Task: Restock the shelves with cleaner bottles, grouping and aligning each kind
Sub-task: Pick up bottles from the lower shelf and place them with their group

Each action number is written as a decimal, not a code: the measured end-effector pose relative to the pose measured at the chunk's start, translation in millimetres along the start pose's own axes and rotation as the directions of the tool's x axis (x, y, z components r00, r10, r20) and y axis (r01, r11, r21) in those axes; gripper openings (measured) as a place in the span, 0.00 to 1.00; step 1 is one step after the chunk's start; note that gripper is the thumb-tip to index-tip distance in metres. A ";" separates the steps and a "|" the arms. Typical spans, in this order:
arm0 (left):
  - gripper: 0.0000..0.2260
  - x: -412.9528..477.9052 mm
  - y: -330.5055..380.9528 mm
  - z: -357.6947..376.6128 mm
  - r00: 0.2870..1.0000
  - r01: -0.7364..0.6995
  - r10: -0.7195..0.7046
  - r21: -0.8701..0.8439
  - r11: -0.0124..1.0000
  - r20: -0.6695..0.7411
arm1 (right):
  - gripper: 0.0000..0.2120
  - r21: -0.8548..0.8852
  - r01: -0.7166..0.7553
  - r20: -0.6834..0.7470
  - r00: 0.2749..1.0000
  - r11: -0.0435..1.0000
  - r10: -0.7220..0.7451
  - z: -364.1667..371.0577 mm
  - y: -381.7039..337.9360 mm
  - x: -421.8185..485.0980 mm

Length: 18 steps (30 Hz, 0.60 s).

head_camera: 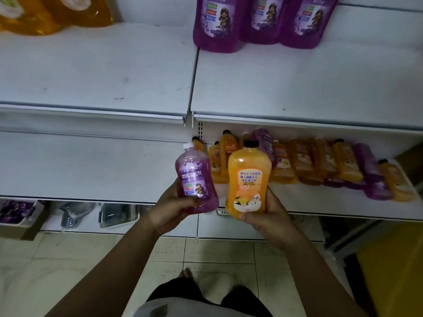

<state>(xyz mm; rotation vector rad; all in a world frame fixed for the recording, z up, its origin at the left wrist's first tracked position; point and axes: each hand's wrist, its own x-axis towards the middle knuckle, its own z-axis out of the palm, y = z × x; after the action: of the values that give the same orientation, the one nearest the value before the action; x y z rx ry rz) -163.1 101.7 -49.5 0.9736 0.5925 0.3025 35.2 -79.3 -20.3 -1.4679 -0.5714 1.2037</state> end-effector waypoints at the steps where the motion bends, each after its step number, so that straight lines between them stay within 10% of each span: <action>1: 0.36 -7.0 -0.7 5.1 1.000 -0.010 0.011 0.027 1.000 -0.011 | 0.39 -0.016 0.017 0.008 1.000 1.000 -0.017 -1.5 1.1 -6.2; 18: 0.30 -127.7 42.5 152.8 0.861 -0.343 0.466 0.446 0.827 -0.202 | 0.28 0.073 0.440 -0.182 0.888 0.895 -0.422 -34.2 -82.2 -127.0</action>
<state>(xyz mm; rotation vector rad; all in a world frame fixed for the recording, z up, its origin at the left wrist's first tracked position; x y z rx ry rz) -173.9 -42.9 93.4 1.4697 0.7381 0.7518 40.2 -179.4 98.1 -1.2433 -0.6656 0.7458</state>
